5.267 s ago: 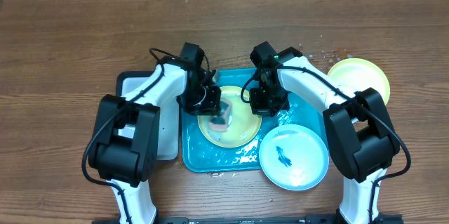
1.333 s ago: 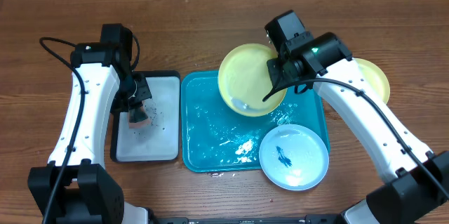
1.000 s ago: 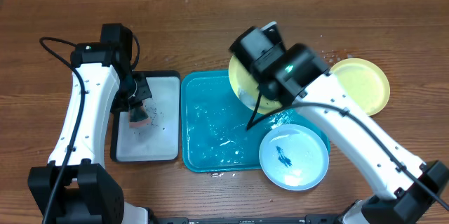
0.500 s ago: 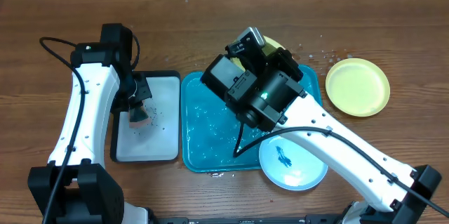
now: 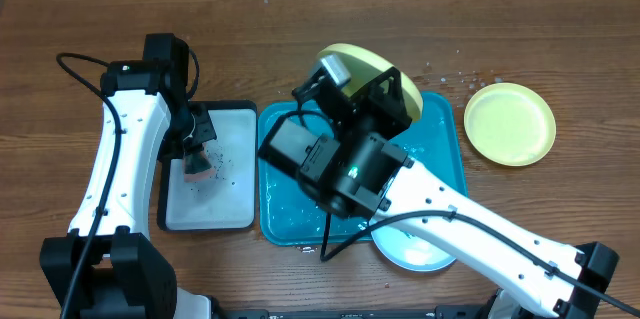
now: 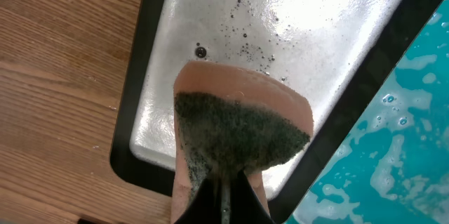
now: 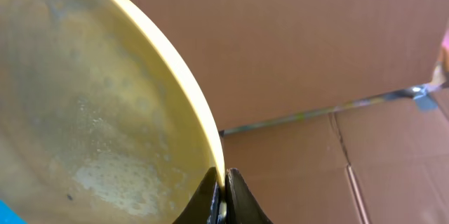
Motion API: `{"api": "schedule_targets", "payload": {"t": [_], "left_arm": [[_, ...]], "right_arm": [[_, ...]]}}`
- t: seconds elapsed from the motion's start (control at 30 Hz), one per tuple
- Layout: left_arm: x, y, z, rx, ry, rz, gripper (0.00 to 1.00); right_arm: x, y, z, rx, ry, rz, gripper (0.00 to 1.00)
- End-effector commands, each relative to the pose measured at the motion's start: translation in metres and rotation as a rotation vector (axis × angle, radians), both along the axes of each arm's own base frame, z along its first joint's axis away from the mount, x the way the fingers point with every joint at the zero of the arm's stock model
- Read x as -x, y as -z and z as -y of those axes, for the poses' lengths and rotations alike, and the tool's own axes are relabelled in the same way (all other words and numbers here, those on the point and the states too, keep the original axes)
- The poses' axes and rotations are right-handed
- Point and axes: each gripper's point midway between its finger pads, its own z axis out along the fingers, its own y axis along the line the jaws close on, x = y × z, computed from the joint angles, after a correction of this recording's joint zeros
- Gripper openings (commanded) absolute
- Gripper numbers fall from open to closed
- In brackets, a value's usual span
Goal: Clean dirty plates on tray and stack at the side
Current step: 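Carry the yellow plate right and stack it on the cleaned plate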
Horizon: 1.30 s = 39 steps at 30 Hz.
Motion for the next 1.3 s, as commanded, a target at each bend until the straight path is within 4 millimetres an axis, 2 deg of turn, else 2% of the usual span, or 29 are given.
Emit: {"api": "schedule_targets", "payload": {"t": [0.0, 0.73, 0.83, 0.9, 0.97, 1.03, 1.1, 1.2, 1.27], "left_arm": [[0.001, 0.004, 0.001, 0.008, 0.021, -0.015, 0.04], [0.001, 0.004, 0.001, 0.008, 0.021, -0.015, 0.04], [0.001, 0.004, 0.001, 0.008, 0.021, -0.014, 0.04], [0.002, 0.004, 0.001, 0.008, 0.021, -0.019, 0.04], [0.002, 0.004, 0.001, 0.008, 0.021, -0.019, 0.04], [0.001, 0.004, 0.001, 0.008, 0.021, -0.016, 0.04], [0.002, 0.004, 0.001, 0.008, 0.021, -0.019, 0.04], [0.002, 0.004, 0.001, 0.008, 0.021, -0.019, 0.04], [0.002, 0.004, 0.001, 0.008, 0.021, -0.019, 0.04]], "right_arm": [[0.007, -0.022, -0.003, -0.012, -0.010, 0.073, 0.04], [0.009, -0.019, -0.009, -0.040, -0.029, 0.066, 0.04], [0.002, 0.004, -0.015, -0.116, -0.055, -0.055, 0.04], [0.005, 0.006, -0.013, -0.143, -0.043, -0.051, 0.04], [0.002, 0.012, -0.019, -0.194, -0.053, -0.073, 0.04], [0.001, 0.015, -0.014, -0.189, -0.041, -0.086, 0.04], [0.002, 0.022, -0.022, -0.246, -0.056, -0.116, 0.04], [0.000, 0.057, -0.036, -0.437, -0.080, -0.304, 0.04], [0.000, 0.087, -0.046, -0.641, -0.059, -0.475, 0.04]]}}
